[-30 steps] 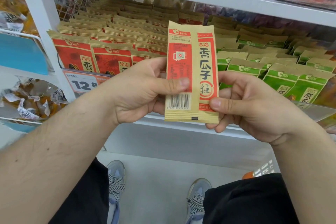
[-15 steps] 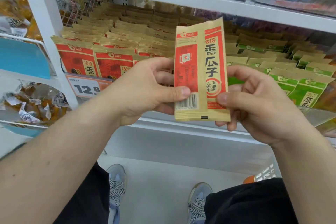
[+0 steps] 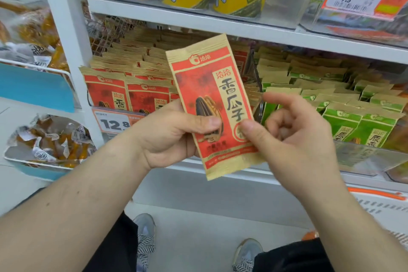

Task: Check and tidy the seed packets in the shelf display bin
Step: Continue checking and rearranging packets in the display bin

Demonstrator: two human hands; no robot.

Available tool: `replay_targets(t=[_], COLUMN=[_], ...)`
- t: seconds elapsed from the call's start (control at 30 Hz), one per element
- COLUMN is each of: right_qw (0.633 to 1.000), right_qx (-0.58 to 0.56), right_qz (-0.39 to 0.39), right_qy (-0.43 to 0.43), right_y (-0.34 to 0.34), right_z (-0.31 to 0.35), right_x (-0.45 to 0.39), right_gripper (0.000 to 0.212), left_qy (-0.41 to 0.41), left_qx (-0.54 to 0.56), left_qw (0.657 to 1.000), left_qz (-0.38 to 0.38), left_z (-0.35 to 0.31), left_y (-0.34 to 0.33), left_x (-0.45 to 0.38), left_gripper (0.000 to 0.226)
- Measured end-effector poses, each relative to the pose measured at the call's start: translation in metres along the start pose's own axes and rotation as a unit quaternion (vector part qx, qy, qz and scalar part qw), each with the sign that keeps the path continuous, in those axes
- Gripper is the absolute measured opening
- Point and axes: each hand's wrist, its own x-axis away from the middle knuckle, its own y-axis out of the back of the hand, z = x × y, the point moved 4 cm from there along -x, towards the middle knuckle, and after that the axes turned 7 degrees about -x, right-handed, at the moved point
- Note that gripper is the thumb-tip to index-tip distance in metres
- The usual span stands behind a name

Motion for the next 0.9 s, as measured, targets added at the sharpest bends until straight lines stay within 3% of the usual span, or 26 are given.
replay_targets(t=[0.1, 0.23, 0.4, 0.53, 0.67, 0.8, 0.9], right_qw=[0.987, 0.980, 0.977, 0.951, 0.929, 0.927, 0.939], right_qx=[-0.111, -0.130, -0.153, -0.233, -0.298, -0.318, -0.313], right_qz=[0.060, 0.098, 0.093, 0.180, 0.201, 0.171, 0.083], right_qy=[-0.097, -0.112, -0.118, -0.095, -0.091, -0.106, -0.115], right_y=[0.001, 0.000, 0.011, 0.013, 0.016, 0.023, 0.033], right_z=[-0.007, -0.013, -0.018, -0.018, -0.017, -0.020, -0.019], right_x=[-0.004, -0.003, -0.011, -0.013, -0.015, -0.019, -0.020], right_gripper=[0.030, 0.021, 0.024, 0.033, 0.042, 0.044, 0.016], left_qy=[0.031, 0.060, 0.096, 0.093, 0.067, 0.056, 0.010], left_qx=[-0.004, -0.032, -0.201, -0.316, -0.414, -0.510, -0.581], left_qw=[0.998, 0.996, 0.973, 0.938, 0.904, 0.855, 0.814], left_qz=[0.045, 0.052, 0.066, 0.108, 0.084, 0.082, -0.009], left_z=[0.001, 0.004, -0.002, -0.010, -0.020, -0.032, -0.060], left_y=[-0.002, -0.004, -0.010, -0.023, -0.034, -0.046, -0.040], left_x=[0.001, 0.001, 0.005, 0.008, 0.001, -0.006, -0.017], left_gripper=[0.075, 0.082, 0.061, 0.046, 0.041, 0.033, 0.053])
